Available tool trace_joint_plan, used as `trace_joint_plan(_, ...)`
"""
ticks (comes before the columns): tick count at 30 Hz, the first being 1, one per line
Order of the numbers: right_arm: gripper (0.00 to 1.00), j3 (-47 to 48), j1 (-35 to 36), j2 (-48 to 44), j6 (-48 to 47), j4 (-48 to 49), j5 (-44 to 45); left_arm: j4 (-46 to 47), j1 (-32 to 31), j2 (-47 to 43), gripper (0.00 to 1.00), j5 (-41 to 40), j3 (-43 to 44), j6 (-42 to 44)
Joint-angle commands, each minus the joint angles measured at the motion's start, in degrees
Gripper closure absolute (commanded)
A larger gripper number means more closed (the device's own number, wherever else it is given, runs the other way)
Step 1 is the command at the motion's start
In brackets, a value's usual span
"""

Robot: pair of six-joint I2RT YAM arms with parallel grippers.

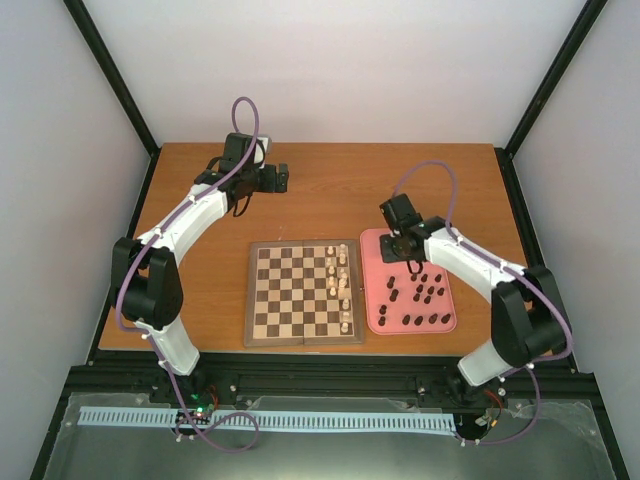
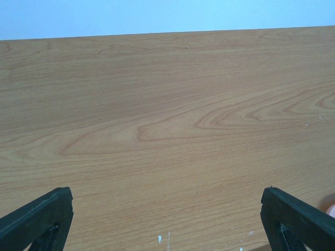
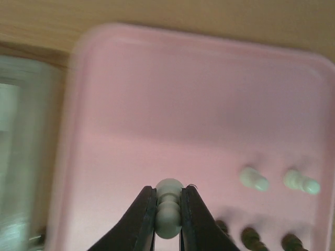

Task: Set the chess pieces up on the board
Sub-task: Pick up the chess piece from the storage box, then place the chess piece on the chessboard.

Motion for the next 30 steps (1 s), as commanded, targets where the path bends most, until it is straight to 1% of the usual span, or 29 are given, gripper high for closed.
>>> trace_joint_plan(1, 0.92, 5.87, 7.21, -4.96, -0.34, -4.92, -1.41, -0.40, 0.45, 0.47, 0.00, -0.11, 2.70, -0.41)
trace_joint_plan(9, 0.91, 9.83, 22.87, -5.78, 2.07, -8.91, -1.23, -0.40, 0.47, 0.14, 0.00, -0.21, 2.52, -0.46)
trace_joint_plan(16, 0.92, 10.61, 31.69, -3.02, 4.30, -8.96, -1.97, -0.41, 0.44, -0.31, 0.00, -0.19, 2.35, -0.53)
trace_joint_plan(23, 0.91, 10.37, 36.36, 0.35, 5.87, -7.13, -3.78, -0.28, 0.38, -0.29, 0.00, -0.07, 2.34, -0.55)
trace_joint_plan(30, 0.91, 8.36, 37.64, 1.70, 7.13, -5.93, -5.03, -0.20, 0.43, -0.11, 0.00, 0.04, 2.39, -0.62)
